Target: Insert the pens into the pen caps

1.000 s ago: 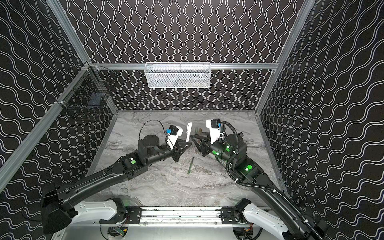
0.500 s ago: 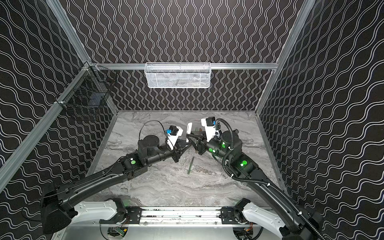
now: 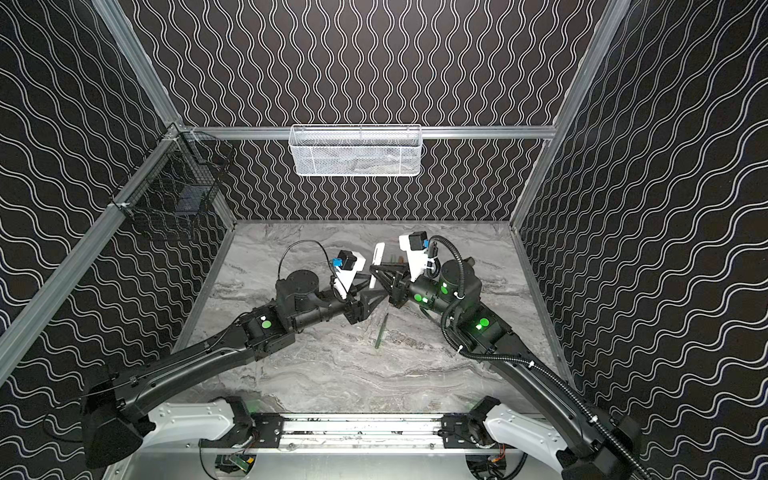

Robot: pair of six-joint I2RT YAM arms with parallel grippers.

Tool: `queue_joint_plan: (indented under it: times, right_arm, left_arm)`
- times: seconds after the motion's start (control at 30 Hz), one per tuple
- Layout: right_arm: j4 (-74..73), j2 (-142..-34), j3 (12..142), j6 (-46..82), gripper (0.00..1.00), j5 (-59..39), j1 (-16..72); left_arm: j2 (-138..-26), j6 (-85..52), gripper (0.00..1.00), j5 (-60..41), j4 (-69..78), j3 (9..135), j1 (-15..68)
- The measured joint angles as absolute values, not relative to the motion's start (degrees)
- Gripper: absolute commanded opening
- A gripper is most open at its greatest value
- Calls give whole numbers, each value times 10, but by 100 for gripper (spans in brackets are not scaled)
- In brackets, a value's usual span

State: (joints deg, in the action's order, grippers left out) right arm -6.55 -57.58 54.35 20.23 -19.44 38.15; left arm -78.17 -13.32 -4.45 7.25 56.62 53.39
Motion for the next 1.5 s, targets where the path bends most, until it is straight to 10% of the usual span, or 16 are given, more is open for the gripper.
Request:
queue_joint_plan:
  times: [0.43, 0.8, 1.5]
  right_arm:
    - [-71, -650, 632, 228, 7, -64, 346]
    - [25, -953, 736, 254, 10, -153, 254]
    - [172, -1286, 969, 242, 11, -162, 230]
  left_arm:
    - [-724, -148, 97, 133, 77, 522, 535]
    - [-740, -205, 99, 364, -10, 563, 535]
    - [-755, -212, 99, 376, -49, 574, 535]
